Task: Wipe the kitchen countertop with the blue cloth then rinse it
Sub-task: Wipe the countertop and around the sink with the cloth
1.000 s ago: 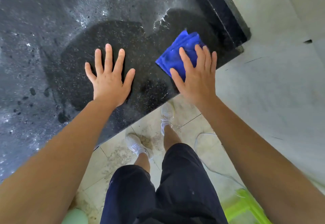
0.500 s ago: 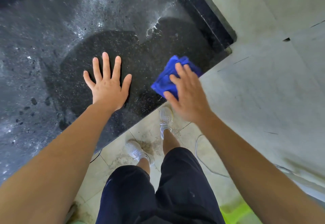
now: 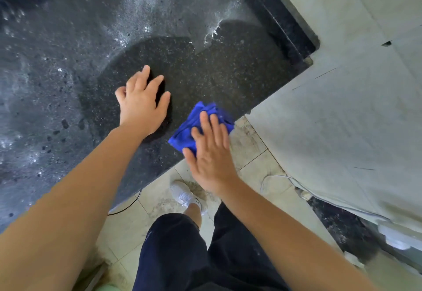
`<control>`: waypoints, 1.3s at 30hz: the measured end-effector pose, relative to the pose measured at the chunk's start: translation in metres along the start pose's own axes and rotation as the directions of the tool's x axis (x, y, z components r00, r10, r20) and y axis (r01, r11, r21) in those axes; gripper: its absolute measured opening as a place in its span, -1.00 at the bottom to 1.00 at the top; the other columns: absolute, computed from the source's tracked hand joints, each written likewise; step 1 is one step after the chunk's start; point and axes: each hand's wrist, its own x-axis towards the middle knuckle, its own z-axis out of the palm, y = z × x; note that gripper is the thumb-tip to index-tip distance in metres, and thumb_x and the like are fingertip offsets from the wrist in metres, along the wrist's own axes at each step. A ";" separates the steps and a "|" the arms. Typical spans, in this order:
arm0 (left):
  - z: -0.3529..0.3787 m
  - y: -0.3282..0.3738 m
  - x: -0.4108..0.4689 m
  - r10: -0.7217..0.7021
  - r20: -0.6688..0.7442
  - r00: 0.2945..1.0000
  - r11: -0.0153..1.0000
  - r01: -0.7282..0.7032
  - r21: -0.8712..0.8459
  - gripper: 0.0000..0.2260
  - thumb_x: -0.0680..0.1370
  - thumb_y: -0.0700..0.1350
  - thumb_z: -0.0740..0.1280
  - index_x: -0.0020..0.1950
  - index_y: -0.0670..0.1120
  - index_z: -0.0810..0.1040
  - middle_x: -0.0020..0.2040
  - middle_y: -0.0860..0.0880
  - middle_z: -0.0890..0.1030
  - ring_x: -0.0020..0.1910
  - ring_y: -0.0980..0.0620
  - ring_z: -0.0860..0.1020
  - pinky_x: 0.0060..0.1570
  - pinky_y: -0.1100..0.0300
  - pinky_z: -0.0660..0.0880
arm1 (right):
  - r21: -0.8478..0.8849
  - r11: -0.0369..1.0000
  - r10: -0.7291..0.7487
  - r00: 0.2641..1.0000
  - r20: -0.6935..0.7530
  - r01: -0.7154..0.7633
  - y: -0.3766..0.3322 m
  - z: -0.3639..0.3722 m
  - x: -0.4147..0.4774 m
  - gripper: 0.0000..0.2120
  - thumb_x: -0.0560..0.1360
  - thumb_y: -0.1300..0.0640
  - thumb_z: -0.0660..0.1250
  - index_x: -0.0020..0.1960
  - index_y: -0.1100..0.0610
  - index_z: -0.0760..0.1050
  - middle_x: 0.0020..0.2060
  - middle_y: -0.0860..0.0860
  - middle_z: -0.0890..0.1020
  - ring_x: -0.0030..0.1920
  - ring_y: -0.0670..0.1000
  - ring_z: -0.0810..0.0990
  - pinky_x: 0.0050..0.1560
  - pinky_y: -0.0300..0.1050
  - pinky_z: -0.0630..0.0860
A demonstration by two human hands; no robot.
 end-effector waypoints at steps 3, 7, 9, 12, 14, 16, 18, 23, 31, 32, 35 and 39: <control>-0.006 -0.026 -0.015 -0.037 -0.098 0.994 0.999 0.035 -0.020 -0.59 0.64 0.07 0.23 0.45 -0.04 0.43 0.58 -0.12 0.21 0.52 -0.19 0.18 0.37 -0.18 0.11 | -0.070 0.991 -0.115 0.993 0.027 0.117 -0.004 0.004 0.006 -0.50 0.64 -0.14 0.15 0.43 0.17 0.40 0.58 0.18 0.15 0.60 0.20 0.03 0.59 0.12 -0.04; -0.008 -0.059 -0.048 -0.093 -0.087 0.992 0.996 0.094 0.009 -0.58 0.65 0.06 0.20 0.49 -0.04 0.37 0.60 -0.14 0.15 0.55 -0.21 0.11 0.40 -0.20 0.06 | -0.149 0.972 -0.173 0.982 0.070 0.182 0.009 -0.004 0.012 -0.41 0.63 -0.24 0.10 0.52 0.10 0.30 0.60 0.14 0.11 0.60 0.17 0.01 0.58 0.10 -0.02; -0.007 -0.073 -0.070 -0.126 -0.069 0.990 0.991 0.128 0.026 -0.56 0.66 0.07 0.18 0.53 -0.03 0.32 0.61 -0.15 0.10 0.56 -0.20 0.07 0.42 -0.21 0.04 | -0.177 0.975 -0.126 0.990 0.062 0.135 -0.004 0.002 0.009 -0.39 0.64 -0.21 0.07 0.58 0.10 0.21 0.60 0.17 0.07 0.60 0.21 -0.03 0.58 0.16 -0.05; -0.003 -0.092 -0.102 -0.191 -0.050 0.980 0.981 0.192 0.028 -0.54 0.67 0.07 0.16 0.55 -0.04 0.27 0.62 -0.16 0.06 0.58 -0.19 0.03 0.46 -0.20 0.01 | -0.208 0.965 -0.144 0.985 0.092 0.160 -0.026 0.012 0.009 -0.39 0.67 -0.20 0.02 0.61 0.10 0.13 0.60 0.20 0.04 0.60 0.25 -0.05 0.57 0.22 -0.05; -0.002 -0.104 -0.119 -0.247 -0.044 0.968 0.969 0.248 0.016 -0.53 0.67 0.06 0.15 0.56 -0.04 0.25 0.62 -0.16 0.06 0.58 -0.19 0.02 0.48 -0.20 0.00 | -0.188 0.944 -0.249 0.959 0.137 0.272 -0.045 0.020 0.013 -0.40 0.68 -0.21 -0.01 0.61 0.09 0.13 0.60 0.20 0.05 0.60 0.25 -0.04 0.56 0.22 -0.04; -0.002 -0.115 -0.133 -0.309 -0.042 0.950 0.951 0.309 0.002 -0.53 0.67 0.05 0.14 0.57 -0.04 0.24 0.62 -0.16 0.06 0.59 -0.19 0.02 0.50 -0.19 -0.01 | -0.162 0.909 -0.358 0.919 0.165 0.383 -0.076 0.032 0.021 -0.42 0.68 -0.19 -0.02 0.60 0.09 0.17 0.59 0.20 0.10 0.59 0.26 0.01 0.56 0.21 -0.02; -0.003 -0.125 -0.146 -0.364 -0.038 0.930 0.931 0.365 0.001 -0.54 0.68 0.04 0.12 0.57 -0.04 0.24 0.62 -0.15 0.07 0.59 -0.17 0.03 0.50 -0.17 -0.02 | -0.146 0.879 -0.428 0.885 0.184 0.455 -0.106 0.043 0.033 -0.44 0.68 -0.16 -0.03 0.59 0.09 0.18 0.59 0.21 0.12 0.59 0.26 0.03 0.56 0.21 -0.02; -0.010 -0.138 -0.160 -0.409 -0.029 0.912 0.912 0.410 0.024 -0.55 0.69 0.05 0.08 0.57 -0.03 0.23 0.61 -0.14 0.09 0.59 -0.16 0.03 0.49 -0.16 -0.02 | -0.136 0.822 -0.521 0.827 0.212 0.553 -0.118 0.048 0.069 -0.42 0.66 -0.21 -0.01 0.60 0.03 0.17 0.59 0.17 0.11 0.59 0.22 0.03 0.55 0.17 0.00; -0.003 -0.099 -0.117 -0.346 -0.037 0.938 0.938 0.346 0.001 -0.49 0.67 0.13 0.07 0.60 -0.01 0.16 0.62 -0.14 0.02 0.60 -0.16 -0.03 0.51 -0.20 -0.08 | -0.214 0.943 -0.252 0.967 0.044 0.256 0.015 -0.008 0.123 -0.40 0.64 -0.29 -0.01 0.59 -0.02 0.19 0.59 0.15 0.12 0.59 0.23 0.06 0.56 0.15 -0.04; 0.000 -0.087 -0.107 -0.323 -0.032 0.946 0.947 0.323 -0.003 -0.48 0.67 0.14 0.07 0.60 -0.01 0.15 0.62 -0.15 0.01 0.60 -0.16 -0.04 0.51 -0.21 -0.09 | -0.230 0.956 -0.180 0.983 0.023 0.181 0.042 -0.021 0.129 -0.39 0.64 -0.29 -0.01 0.59 -0.02 0.17 0.60 0.16 0.11 0.59 0.24 0.05 0.55 0.17 -0.03; 0.006 -0.049 -0.075 -0.231 -0.037 0.972 0.973 0.231 0.006 -0.46 0.66 0.17 0.07 0.60 -0.03 0.15 0.62 -0.16 0.01 0.60 -0.17 -0.03 0.50 -0.24 -0.09 | -0.259 0.964 0.045 0.997 -0.054 -0.058 0.116 -0.052 0.133 -0.39 0.65 -0.27 -0.03 0.60 0.01 0.14 0.59 0.20 0.10 0.58 0.29 0.06 0.54 0.25 0.03; 0.011 0.002 -0.028 -0.094 -0.037 0.995 0.995 0.095 0.020 -0.43 0.66 0.20 0.07 0.60 -0.04 0.14 0.62 -0.18 0.01 0.59 -0.19 -0.02 0.48 -0.28 -0.07 | -0.297 0.929 0.195 0.975 -0.105 -0.218 0.179 -0.079 0.119 -0.37 0.67 -0.26 -0.07 0.59 0.08 0.17 0.56 0.26 0.16 0.54 0.35 0.13 0.49 0.32 0.13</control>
